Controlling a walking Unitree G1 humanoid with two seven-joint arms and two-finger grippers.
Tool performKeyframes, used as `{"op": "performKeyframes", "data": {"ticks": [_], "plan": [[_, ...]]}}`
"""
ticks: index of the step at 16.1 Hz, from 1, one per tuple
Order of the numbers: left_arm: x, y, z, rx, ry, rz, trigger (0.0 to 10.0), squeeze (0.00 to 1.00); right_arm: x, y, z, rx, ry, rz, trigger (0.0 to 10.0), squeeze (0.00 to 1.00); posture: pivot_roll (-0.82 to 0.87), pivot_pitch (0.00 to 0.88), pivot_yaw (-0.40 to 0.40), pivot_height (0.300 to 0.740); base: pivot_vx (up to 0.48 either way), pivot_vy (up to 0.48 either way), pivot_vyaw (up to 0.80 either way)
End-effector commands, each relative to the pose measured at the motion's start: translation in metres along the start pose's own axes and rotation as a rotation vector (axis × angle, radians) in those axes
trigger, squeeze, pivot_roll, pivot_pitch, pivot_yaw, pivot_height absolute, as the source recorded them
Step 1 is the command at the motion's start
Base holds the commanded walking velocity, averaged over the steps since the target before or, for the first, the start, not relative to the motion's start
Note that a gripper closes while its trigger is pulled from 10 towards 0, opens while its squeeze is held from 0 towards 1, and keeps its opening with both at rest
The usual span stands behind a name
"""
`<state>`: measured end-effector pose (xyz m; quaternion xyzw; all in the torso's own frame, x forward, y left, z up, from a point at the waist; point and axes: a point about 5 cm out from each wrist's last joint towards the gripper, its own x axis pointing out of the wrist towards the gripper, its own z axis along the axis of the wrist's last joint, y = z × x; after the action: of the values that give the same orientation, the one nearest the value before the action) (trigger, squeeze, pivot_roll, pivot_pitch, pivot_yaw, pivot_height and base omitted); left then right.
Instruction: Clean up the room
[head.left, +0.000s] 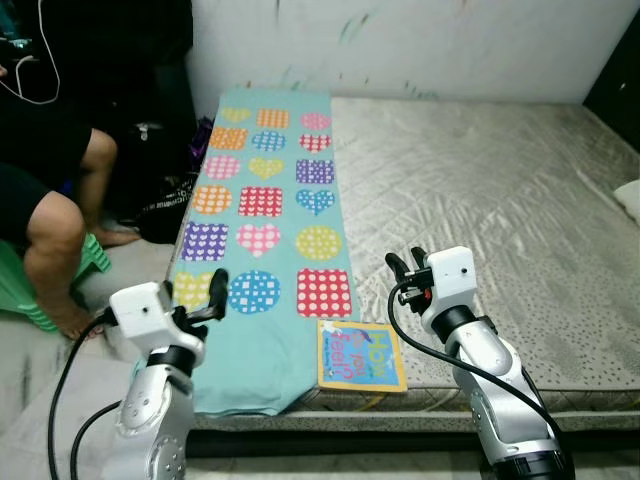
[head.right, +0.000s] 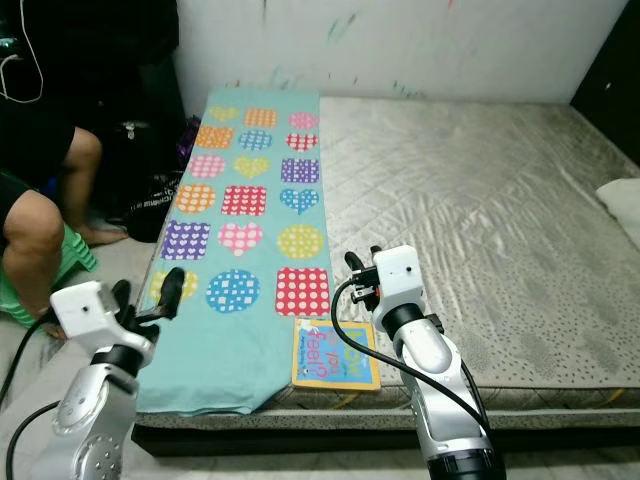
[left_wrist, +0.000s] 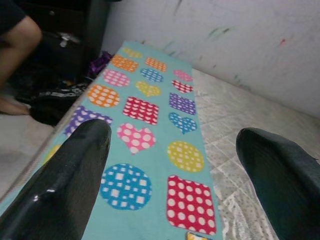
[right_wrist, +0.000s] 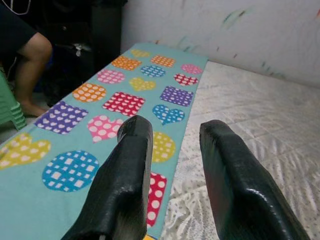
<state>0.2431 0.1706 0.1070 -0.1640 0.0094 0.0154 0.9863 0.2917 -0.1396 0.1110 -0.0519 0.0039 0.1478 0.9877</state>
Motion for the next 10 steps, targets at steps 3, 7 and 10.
{"op": "performKeyframes", "data": {"ticks": [3,7,10], "plan": [[0.0016,-0.0005,-0.0025,0.005,0.015,-0.012,10.0,0.0,0.0013,-0.0026,0.0024,-0.011,-0.015,-0.018,10.0,0.0,-0.14,0.023,-0.034,0.74,0.0,0.0,0.53],[0.0021,-0.0006,-0.0013,0.007,0.011,-0.021,10.0,0.0,0.0008,-0.0045,0.0019,0.007,-0.019,-0.039,10.0,0.0,-0.14,0.023,-0.027,0.74,0.0,0.0,0.0],[0.0036,0.0,-0.003,0.012,0.027,-0.011,10.0,0.0,0.0012,-0.0041,0.002,0.003,-0.021,-0.043,10.0,0.0,-0.14,0.021,-0.022,0.74,0.0,0.0,0.0]]}}
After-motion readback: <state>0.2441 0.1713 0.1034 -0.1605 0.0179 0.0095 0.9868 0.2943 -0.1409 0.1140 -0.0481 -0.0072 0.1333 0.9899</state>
